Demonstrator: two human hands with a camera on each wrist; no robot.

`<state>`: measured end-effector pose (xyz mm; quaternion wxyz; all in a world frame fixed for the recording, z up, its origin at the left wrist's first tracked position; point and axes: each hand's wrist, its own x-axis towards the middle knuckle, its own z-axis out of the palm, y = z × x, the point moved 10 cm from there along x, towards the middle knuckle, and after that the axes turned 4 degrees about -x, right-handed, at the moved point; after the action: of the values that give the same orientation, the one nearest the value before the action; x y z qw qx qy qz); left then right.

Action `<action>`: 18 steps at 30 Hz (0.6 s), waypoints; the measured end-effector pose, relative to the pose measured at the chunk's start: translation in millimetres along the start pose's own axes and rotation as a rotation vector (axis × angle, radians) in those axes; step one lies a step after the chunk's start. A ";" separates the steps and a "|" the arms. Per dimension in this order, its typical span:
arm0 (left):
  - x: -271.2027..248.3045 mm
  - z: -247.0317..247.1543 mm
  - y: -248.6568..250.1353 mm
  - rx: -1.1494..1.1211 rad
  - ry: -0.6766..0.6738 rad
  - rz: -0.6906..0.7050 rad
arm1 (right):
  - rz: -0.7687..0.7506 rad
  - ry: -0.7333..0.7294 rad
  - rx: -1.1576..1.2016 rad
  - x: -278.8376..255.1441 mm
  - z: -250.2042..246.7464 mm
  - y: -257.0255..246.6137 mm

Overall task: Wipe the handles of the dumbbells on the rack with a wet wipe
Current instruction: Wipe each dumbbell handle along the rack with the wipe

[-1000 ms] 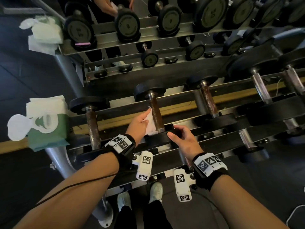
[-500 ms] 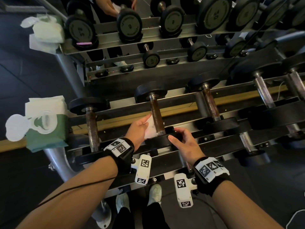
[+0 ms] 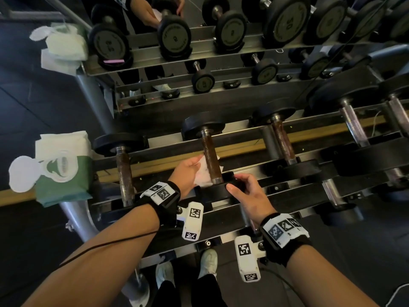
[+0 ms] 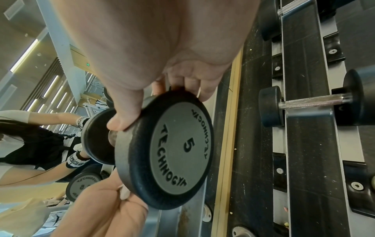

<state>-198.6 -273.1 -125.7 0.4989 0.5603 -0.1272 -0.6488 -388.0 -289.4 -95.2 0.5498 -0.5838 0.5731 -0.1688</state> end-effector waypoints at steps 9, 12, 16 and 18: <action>4.5 3.8 21.9 -0.241 0.060 0.131 | -0.012 0.000 -0.011 -0.4 -0.6 -2.3; -3.1 3.4 -0.1 -0.162 0.022 0.054 | -0.007 -0.006 0.001 -0.9 -0.6 -1.3; -6.3 1.5 -3.0 -0.114 0.017 0.034 | -0.008 -0.016 -0.003 -0.1 0.4 -2.1; 1.3 1.7 12.2 -0.188 0.028 0.077 | 0.001 -0.010 -0.007 1.9 -0.4 -0.7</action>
<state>-193.7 -280.5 -117.0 0.5753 0.5148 -0.0804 -0.6305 -387.5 -291.5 -95.3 0.5507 -0.5862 0.5712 -0.1634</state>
